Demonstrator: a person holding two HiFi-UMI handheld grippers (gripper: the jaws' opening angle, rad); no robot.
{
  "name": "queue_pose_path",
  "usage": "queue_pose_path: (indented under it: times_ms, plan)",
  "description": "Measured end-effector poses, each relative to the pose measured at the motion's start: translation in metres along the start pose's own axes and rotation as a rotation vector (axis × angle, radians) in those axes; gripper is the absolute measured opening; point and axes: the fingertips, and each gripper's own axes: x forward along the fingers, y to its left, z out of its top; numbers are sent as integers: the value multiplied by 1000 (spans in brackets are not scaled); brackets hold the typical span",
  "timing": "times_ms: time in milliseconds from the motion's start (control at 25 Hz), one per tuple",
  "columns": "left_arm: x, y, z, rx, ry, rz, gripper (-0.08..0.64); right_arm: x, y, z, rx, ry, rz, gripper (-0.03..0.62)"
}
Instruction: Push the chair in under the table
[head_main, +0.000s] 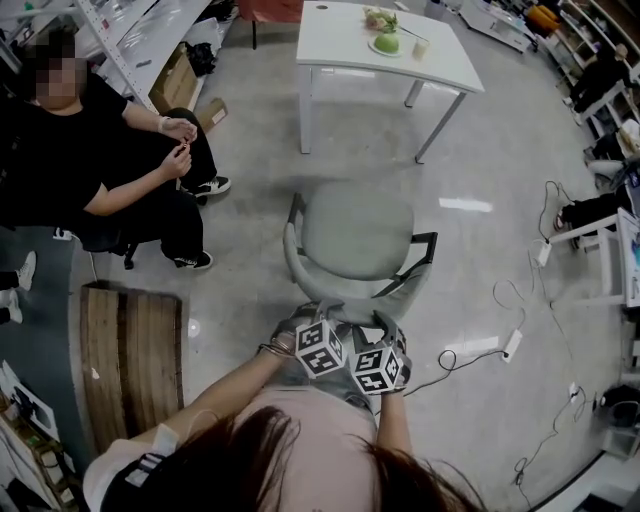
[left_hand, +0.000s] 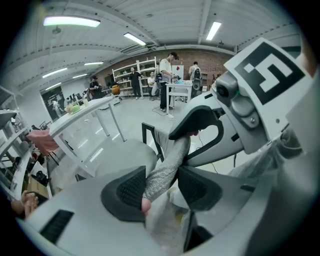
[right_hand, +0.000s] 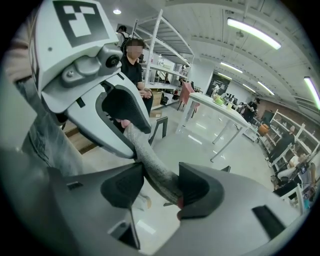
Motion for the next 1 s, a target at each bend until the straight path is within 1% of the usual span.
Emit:
queue_pose_path:
  times_ms: [160,480,760,1000]
  plan:
    - [10,5,11,-18,21,-2,204,4,-15,-3,-9,3,20,224]
    - [27,28,28,-43,40,3,204,20,-43,6,-31,-3,61,224]
    - [39,46,42,-54,46,16,204,32,-66,13,-49,-29,78,224]
    - [54,62,61,-64,49,36,204,43,-93,15,-62,-38,85,224]
